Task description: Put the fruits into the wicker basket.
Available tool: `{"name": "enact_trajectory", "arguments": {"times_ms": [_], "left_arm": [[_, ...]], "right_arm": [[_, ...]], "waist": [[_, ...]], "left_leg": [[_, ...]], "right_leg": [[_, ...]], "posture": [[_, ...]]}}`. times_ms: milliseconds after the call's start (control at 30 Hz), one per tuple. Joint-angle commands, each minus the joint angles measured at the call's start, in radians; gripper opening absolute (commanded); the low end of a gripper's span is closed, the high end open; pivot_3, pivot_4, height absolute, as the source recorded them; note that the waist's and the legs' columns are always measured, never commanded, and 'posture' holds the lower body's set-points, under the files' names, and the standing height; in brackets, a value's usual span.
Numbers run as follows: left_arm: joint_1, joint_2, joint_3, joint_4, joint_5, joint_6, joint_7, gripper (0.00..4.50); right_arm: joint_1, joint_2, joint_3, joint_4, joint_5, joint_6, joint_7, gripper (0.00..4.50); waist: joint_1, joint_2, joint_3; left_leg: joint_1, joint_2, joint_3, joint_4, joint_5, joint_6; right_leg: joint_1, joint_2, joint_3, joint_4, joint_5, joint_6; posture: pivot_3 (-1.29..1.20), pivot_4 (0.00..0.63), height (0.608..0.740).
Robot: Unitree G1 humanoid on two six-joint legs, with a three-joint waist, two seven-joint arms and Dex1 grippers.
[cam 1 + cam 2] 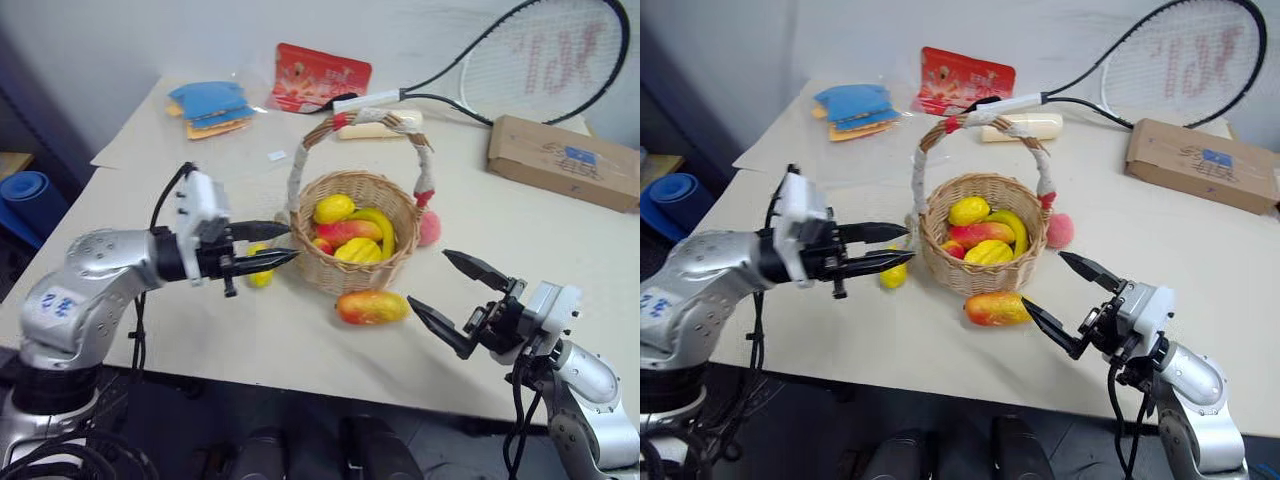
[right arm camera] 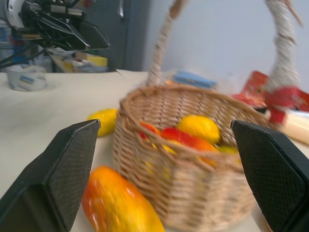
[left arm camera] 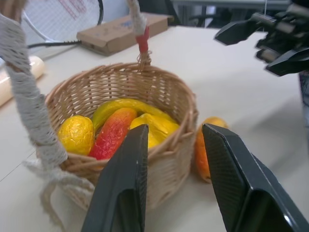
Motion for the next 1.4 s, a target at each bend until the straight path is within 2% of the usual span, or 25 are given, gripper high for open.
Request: {"name": "enact_trajectory", "arguments": {"times_ms": [33, 67, 167, 333, 433, 600, 667, 733, 833, 967, 1100, 1233, 1400], "left_arm": [[0.056, 0.012, 0.070, -0.026, -0.010, -0.086, -0.051, 1.82], [0.085, 0.022, 0.092, -0.025, -0.001, -0.110, -0.063, 2.21], [0.196, 0.063, 0.178, -0.028, 0.005, -0.128, -0.076, 2.85], [0.426, 0.083, 0.377, 0.026, 0.039, -0.184, -0.055, 4.42], [0.538, 0.070, 0.483, 0.132, 0.085, -0.239, -0.031, 4.49], [0.635, 0.059, 0.595, 0.237, 0.137, -0.302, 0.022, 4.49], [0.679, 0.082, 0.626, 0.236, 0.113, -0.223, 0.024, 4.49], [0.679, 0.094, 0.641, 0.211, 0.012, -0.091, 0.015, 4.49], [0.619, 0.107, 0.592, 0.151, -0.073, 0.022, 0.021, 4.49], [0.426, 0.098, 0.481, 0.148, -0.128, 0.238, 0.174, 4.49], [0.219, 0.036, 0.359, 0.195, -0.158, 0.365, 0.255, 4.49], [0.071, -0.025, 0.228, 0.307, -0.071, 0.395, 0.325, 4.49], [-0.012, -0.061, 0.071, 0.396, 0.014, 0.407, 0.319, 4.49]], "right_arm": [[0.019, -0.008, -0.042, -0.010, -0.004, -0.026, 0.011, 4.50], [0.021, -0.008, -0.040, -0.010, -0.007, -0.027, 0.015, 4.50], [0.008, -0.001, -0.025, -0.011, -0.005, -0.031, 0.029, 4.50], [-0.054, 0.008, 0.024, 0.017, -0.008, -0.053, 0.082, 4.50], [-0.086, 0.013, 0.050, 0.046, -0.013, -0.078, 0.122, 4.50], [-0.104, 0.020, 0.096, 0.110, -0.055, -0.164, 0.202, 4.50], [-0.096, 0.019, 0.122, 0.138, -0.077, -0.238, 0.260, 4.50], [-0.085, 0.026, 0.141, 0.162, -0.080, -0.293, 0.299, 4.50], [-0.083, 0.030, 0.145, 0.186, -0.072, -0.328, 0.315, 4.50], [-0.075, 0.028, 0.137, 0.217, -0.059, -0.365, 0.337, 4.50], [-0.051, 0.025, 0.131, 0.230, -0.046, -0.372, 0.341, 4.50], [-0.039, 0.026, 0.137, 0.221, -0.049, -0.373, 0.336, 4.50], [-0.033, 0.026, 0.130, 0.230, -0.049, -0.382, 0.334, 4.50]], "waist": [[-0.017, 0.000, 0.000], [-0.021, 0.000, 0.000], [-0.031, 0.000, 0.000], [-0.032, 0.000, 0.001], [-0.027, 0.000, 0.001], [-0.016, -0.002, 0.000], [-0.012, -0.002, 0.000], [-0.009, -0.002, 0.000], [-0.010, -0.002, 0.000], [-0.009, -0.002, 0.000], [-0.011, -0.002, 0.001], [-0.016, -0.002, 0.001], [-0.016, -0.002, 0.001]], "left_leg": [[-0.001, 0.001, 0.000, 0.000, 0.000, -0.001], [0.000, 0.003, 0.000, 0.000, 0.000, -0.002], [0.003, 0.004, 0.000, -0.001, 0.001, -0.003], [0.007, 0.003, -0.001, 0.000, 0.002, -0.004], [0.007, 0.002, -0.001, 0.000, 0.002, -0.004], [0.005, 0.003, -0.001, -0.001, 0.001, -0.004], [0.005, 0.003, -0.002, -0.001, 0.000, -0.003], [0.005, 0.003, -0.003, -0.001, 0.000, -0.003], [0.005, 0.003, -0.004, -0.001, 0.000, -0.003], [0.004, 0.004, -0.003, -0.001, 0.002, -0.004], [0.004, 0.004, -0.003, -0.002, 0.003, -0.004], [0.004, 0.004, -0.002, -0.001, 0.003, -0.005], [0.004, 0.006, 0.000, 0.000, 0.003, -0.007]], "right_leg": [[-0.001, 0.001, 0.000, 0.000, 0.000, 0.000], [-0.001, 0.002, 0.000, 0.000, 0.000, 0.000], [-0.001, 0.004, 0.002, 0.003, -0.001, 0.000], [0.002, 0.002, 0.002, 0.008, -0.001, -0.001], [0.001, 0.001, 0.002, 0.008, -0.001, -0.002], [0.000, 0.001, 0.001, 0.007, -0.002, -0.002], [0.000, 0.000, 0.001, 0.006, -0.002, -0.002], [0.001, -0.001, -0.001, 0.004, -0.002, -0.002], [0.003, -0.004, -0.005, 0.003, -0.002, -0.003], [0.004, -0.008, -0.011, 0.004, -0.002, -0.003], [0.004, -0.008, -0.011, 0.005, -0.002, -0.003], [0.003, -0.007, -0.011, 0.006, -0.002, -0.003], [0.002, -0.003, -0.009, 0.007, -0.002, -0.003]], "posture": [[0.00, 0.150, 0.740], [0.00, 0.150, 0.740], [0.00, 0.150, 0.740], [0.00, 0.150, 0.740], [0.00, 0.150, 0.740], [0.00, 0.150, 0.740], [0.00, 0.150, 0.740], [0.00, 0.150, 0.740], [0.00, 0.150, 0.740], [0.00, 0.150, 0.740], [0.00, 0.150, 0.740], [0.00, 0.150, 0.740], [0.00, 0.150, 0.740]]}}
